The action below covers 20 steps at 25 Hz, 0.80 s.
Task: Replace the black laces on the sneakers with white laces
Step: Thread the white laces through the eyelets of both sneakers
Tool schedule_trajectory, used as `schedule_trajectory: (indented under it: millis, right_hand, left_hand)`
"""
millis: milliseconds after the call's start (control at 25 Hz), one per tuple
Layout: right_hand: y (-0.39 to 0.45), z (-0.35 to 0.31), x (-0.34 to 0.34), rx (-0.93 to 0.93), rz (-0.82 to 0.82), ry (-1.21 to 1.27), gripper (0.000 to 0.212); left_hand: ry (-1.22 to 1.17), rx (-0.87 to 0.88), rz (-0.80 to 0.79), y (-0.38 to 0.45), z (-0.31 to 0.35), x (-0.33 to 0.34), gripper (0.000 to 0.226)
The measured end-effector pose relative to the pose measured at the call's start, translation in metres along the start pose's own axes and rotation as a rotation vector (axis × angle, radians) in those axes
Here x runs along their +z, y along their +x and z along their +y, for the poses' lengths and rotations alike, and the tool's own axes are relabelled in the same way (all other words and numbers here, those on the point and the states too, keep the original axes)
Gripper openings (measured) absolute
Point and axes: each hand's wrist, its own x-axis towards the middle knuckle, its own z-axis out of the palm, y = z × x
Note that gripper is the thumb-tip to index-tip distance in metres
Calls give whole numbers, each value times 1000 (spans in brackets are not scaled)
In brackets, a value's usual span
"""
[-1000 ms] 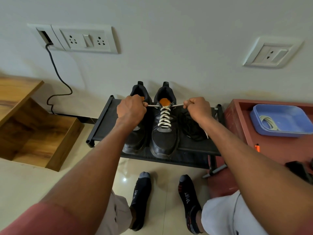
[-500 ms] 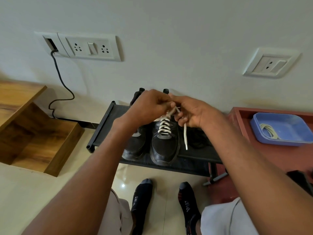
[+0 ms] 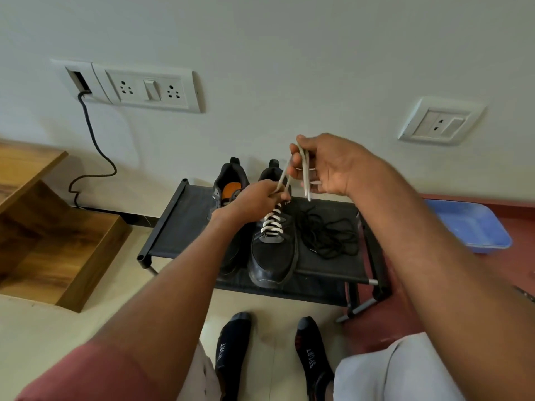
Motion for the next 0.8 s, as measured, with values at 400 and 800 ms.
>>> schedule_trajectory:
  millis: [400,800]
  right_hand:
    - [-37,-62,24,-85,182,-96,29]
    - [-43,-3,13,-319,-30,-568,27]
  left_hand:
    - [-42,-123,141,7,-3,9,26]
    - [-151,-169,158,-5,2,-19,35]
